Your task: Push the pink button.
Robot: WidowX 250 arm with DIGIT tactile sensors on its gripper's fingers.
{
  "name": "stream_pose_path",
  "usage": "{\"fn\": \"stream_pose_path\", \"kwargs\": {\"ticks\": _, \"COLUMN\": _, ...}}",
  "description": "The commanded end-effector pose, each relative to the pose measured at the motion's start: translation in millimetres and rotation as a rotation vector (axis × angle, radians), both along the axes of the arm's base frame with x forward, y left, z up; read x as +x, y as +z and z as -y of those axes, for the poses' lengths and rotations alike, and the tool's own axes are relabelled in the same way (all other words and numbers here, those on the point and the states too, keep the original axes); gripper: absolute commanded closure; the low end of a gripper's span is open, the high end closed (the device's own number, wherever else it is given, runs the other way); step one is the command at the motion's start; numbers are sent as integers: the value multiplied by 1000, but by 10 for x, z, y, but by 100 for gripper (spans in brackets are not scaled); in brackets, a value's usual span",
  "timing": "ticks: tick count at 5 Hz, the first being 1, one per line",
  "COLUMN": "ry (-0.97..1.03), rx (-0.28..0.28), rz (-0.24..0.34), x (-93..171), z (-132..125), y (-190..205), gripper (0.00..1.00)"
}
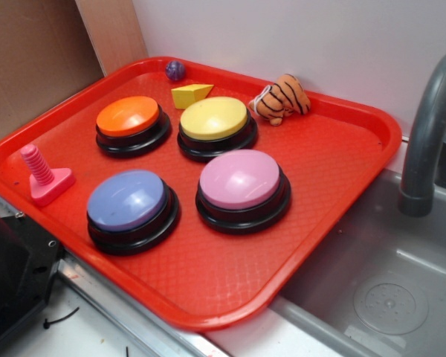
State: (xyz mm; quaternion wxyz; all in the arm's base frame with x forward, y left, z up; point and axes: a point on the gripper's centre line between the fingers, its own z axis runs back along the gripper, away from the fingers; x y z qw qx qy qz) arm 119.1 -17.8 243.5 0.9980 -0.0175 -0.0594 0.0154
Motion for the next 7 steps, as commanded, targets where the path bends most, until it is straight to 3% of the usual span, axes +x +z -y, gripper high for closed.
{"fn": "stream_pose_path", "kwargs": {"ticks": 1, "ry": 0, "rx": 0, "rz": 0, "x": 0, "z": 0, "y": 0, "gripper": 0}}
{"fn": "stream_pose_path", "kwargs": {"ticks": 2, "ry": -199, "rx": 23, "rz": 49, "x": 460, "z": 409, "y": -407, "gripper": 0}}
{"fn": "stream_pose_path", "kwargs": {"ticks": 3, "ry": -440, "rx": 105, "rz": 67, "x": 657, "z": 894, "y": -841, "gripper": 0}}
{"fn": "stream_pose_path", "kwargs": {"ticks": 4, "ry": -635, "rx": 88, "rz": 68, "x": 724, "z": 1221, "y": -1214, "gripper": 0}}
{"fn": "stream_pose_path", "kwargs": {"ticks": 6, "ry": -692, "rx": 68, "rz": 36, "x": 907, "z": 1245, "y": -1596, "gripper": 0}}
{"fn": "stream_pose_path", "kwargs": {"ticks": 7, "ry": -670, "rx": 60, "rz": -22, "x": 996, "z": 1150, "y": -1841, "gripper": 0}}
